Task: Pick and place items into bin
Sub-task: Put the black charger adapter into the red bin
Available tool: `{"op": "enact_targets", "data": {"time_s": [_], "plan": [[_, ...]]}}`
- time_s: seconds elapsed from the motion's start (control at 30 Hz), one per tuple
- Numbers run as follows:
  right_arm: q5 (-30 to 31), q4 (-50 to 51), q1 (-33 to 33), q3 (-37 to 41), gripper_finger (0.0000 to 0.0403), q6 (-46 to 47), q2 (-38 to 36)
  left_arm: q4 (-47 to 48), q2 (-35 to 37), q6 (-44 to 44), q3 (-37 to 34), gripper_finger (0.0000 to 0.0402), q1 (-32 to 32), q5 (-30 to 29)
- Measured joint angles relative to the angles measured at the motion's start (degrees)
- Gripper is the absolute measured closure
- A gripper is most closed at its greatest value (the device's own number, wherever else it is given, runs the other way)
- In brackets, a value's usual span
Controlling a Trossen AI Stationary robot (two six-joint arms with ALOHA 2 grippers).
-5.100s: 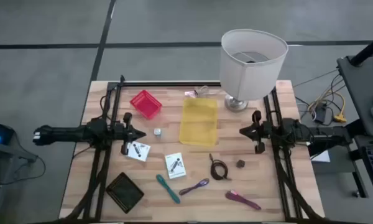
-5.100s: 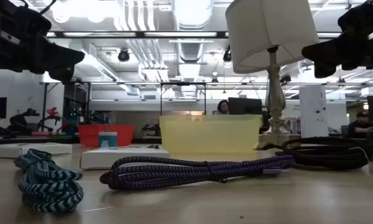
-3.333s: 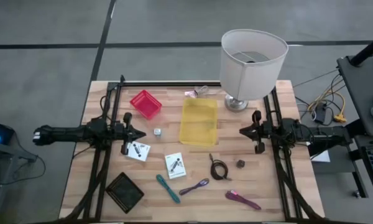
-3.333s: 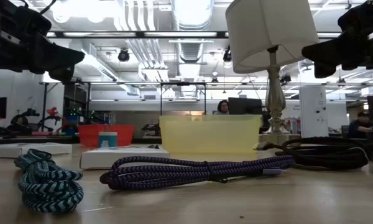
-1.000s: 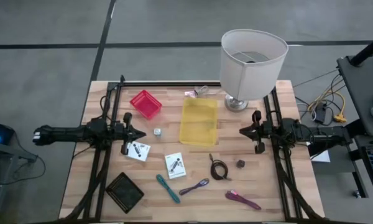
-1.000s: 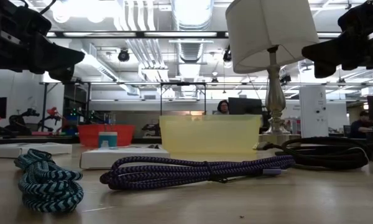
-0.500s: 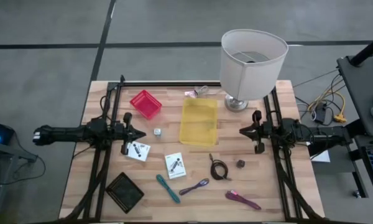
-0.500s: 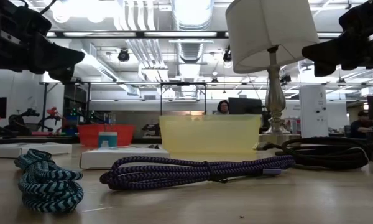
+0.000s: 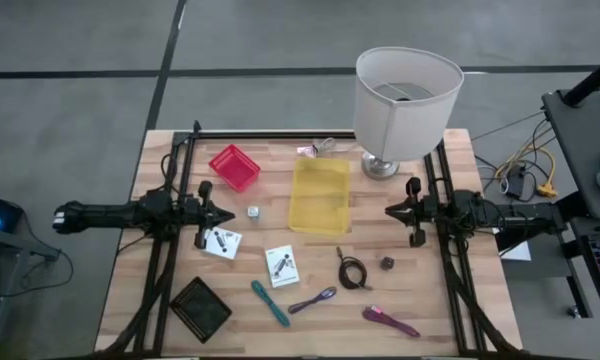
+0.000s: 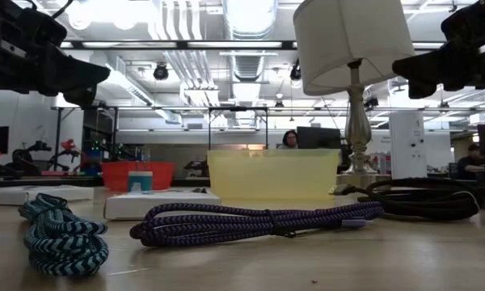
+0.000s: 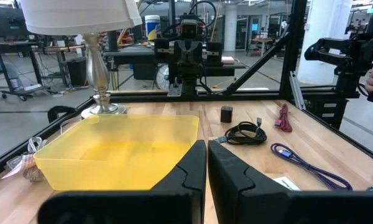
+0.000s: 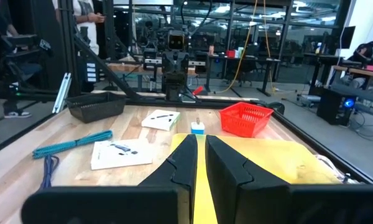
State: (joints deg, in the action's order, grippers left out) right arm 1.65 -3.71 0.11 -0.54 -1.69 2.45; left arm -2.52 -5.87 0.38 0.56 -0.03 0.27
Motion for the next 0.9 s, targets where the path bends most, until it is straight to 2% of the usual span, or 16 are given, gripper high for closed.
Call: {"op": "enact_targets", "data": {"time_s": [0.23, 0.4, 0.57, 0.73, 0.9], "plan": [[0.0, -0.45, -0.01, -0.02, 0.038, 0.79, 0.01, -0.41, 0.0, 1.58, 0.0, 0.0402, 0.0, -0.15], [-0.02, -6.64, -0.01, -0.01, 0.038, -1.95, 0.01, -9.28, -0.37, 13.04, 0.0, 0.0402, 0.0, -0.37], [-0.04, -11.74, 0.0, -0.08, 0.0371, -1.98, 0.76, -15.44, -1.49, 13.55, 0.0, 0.0402, 0.02, -0.63], [-0.15, -11.98, 0.01, -0.06, 0.0328, -2.53, 3.13, -16.51, -3.12, 14.12, 0.0, 0.0402, 0.02, -0.61], [-1.55, -11.87, 0.02, -0.66, 0.0259, -1.36, 5.87, -16.52, -4.77, 16.72, 0.02, 0.0384, 0.0, -0.57]]}}
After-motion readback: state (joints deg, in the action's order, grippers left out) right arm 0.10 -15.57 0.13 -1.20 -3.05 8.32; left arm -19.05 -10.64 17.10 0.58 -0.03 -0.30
